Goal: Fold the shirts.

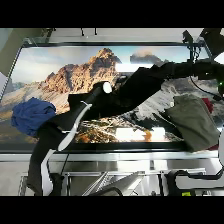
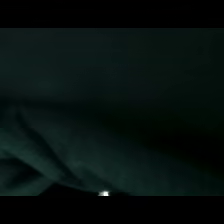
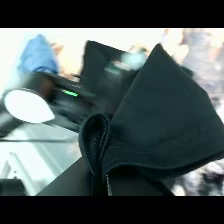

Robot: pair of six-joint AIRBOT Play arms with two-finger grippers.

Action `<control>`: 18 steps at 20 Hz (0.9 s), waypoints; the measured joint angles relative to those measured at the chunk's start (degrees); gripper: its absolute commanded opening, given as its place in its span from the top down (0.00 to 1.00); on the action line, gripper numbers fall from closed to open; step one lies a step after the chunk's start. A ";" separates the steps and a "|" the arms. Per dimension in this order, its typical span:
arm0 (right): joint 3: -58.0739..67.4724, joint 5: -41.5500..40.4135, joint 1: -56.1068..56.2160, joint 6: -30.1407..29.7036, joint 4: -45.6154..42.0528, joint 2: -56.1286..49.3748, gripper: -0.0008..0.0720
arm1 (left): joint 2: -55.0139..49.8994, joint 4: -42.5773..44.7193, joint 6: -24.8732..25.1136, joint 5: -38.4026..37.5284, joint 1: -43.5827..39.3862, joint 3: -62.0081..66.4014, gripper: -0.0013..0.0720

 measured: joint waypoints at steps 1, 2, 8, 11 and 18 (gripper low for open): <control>0.00 -0.02 0.66 0.59 0.28 0.31 0.96 | -1.86 -1.07 0.00 -0.37 -0.96 2.34 0.96; 0.00 -0.02 1.03 0.98 0.57 0.52 0.96 | -3.15 -2.21 0.00 -1.01 -1.62 4.09 0.96; 0.00 -0.83 2.03 2.23 1.05 0.96 0.96 | -0.26 -6.45 3.23 -9.22 0.13 5.70 0.96; 0.00 -1.97 2.38 2.27 1.07 0.98 0.96 | 6.27 -3.32 4.17 -17.62 6.58 5.57 0.96; -0.04 -9.57 13.14 1.46 0.24 -3.58 0.96 | 23.43 -1.68 2.32 -25.70 27.61 5.55 0.96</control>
